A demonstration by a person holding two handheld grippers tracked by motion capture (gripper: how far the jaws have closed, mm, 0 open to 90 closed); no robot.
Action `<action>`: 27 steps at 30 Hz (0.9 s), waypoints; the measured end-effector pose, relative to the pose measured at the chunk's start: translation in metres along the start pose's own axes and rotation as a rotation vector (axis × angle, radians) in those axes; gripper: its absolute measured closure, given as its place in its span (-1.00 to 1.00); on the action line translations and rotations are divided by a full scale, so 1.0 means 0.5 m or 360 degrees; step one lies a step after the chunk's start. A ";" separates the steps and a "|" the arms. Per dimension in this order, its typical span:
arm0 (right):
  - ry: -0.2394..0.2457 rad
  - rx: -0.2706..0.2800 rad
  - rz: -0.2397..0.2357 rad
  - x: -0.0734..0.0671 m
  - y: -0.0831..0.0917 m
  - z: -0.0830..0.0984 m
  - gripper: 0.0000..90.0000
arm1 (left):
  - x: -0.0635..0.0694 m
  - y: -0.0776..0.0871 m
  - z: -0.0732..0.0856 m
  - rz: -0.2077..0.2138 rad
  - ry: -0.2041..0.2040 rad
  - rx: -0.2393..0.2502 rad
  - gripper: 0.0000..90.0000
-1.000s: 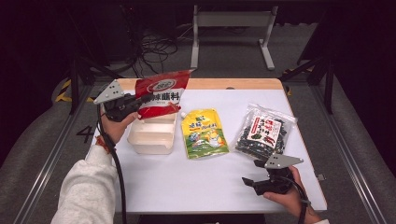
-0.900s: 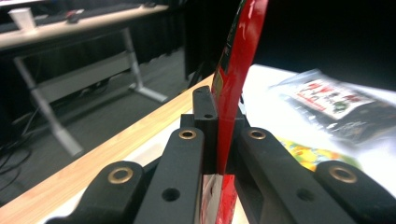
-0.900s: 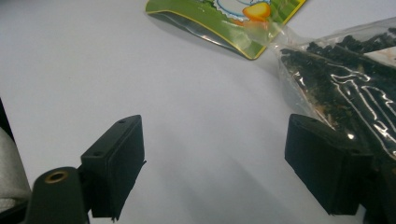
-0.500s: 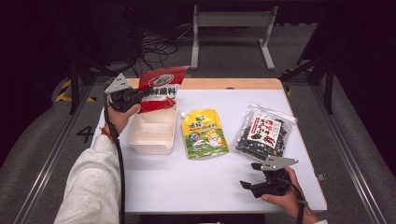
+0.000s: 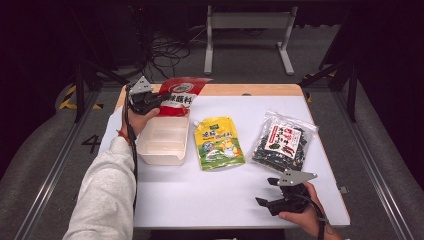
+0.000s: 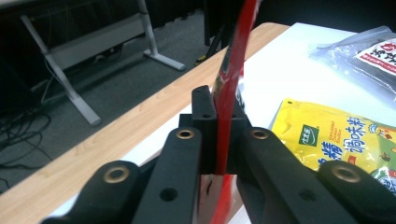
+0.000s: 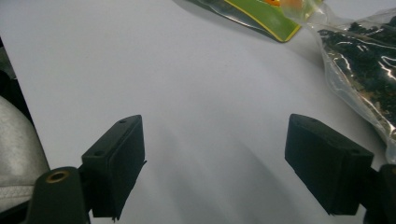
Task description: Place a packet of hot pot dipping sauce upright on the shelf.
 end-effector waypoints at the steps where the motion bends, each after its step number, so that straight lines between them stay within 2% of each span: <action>1: 0.0005 -0.0004 -0.0004 -0.002 0.000 0.001 -0.55 | 0.003 -0.002 0.003 0.0013 0.0010 -0.0002 0.90; 4: 0.0014 -0.0009 -0.0007 -0.006 0.000 0.002 -0.55 | 0.007 -0.002 0.014 0.0006 0.0006 -0.0038 0.88; 6: 0.0017 -0.0007 -0.0012 -0.008 0.001 0.002 -0.55 | 0.007 0.003 0.018 -0.0004 0.0014 -0.0048 0.79; 9: 0.0022 -0.0013 -0.0012 -0.009 0.001 0.002 -0.55 | 0.002 0.013 0.030 -0.0034 -0.0021 -0.0117 0.77; 10: 0.0023 -0.0014 -0.0015 -0.009 0.000 0.002 -0.55 | 0.000 0.019 0.035 -0.0047 -0.0020 -0.0141 0.76; 11: 0.0026 -0.0018 -0.0016 -0.009 0.000 0.003 -0.55 | -0.005 0.028 0.041 -0.0053 0.0016 -0.0139 0.75; 13: 0.0031 -0.0024 -0.0014 -0.009 -0.001 0.003 -0.55 | -0.011 0.040 0.055 -0.0052 0.0034 -0.0160 0.81; 15: 0.0032 -0.0029 -0.0015 -0.009 -0.002 0.003 -0.55 | -0.008 0.045 0.068 -0.0028 0.0019 -0.0176 0.87; 22: 0.0025 -0.0039 -0.0017 -0.009 -0.006 0.003 -0.55 | -0.010 0.036 0.099 -0.0043 0.0025 -0.0254 0.98; 27: 0.0028 -0.0039 -0.0012 -0.009 -0.007 0.003 -0.55 | -0.011 0.035 0.110 -0.0036 0.0041 -0.0277 0.99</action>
Point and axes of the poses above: each handheld gripper's, and its own axes: y roughly backward along the jaws, z roughly out of its underside, x roughly to its right, the point moved 10 cm from there along -y, roughly forward along the jaws, and after that the axes turned 11 degrees about -y, right-handed, at the moved point
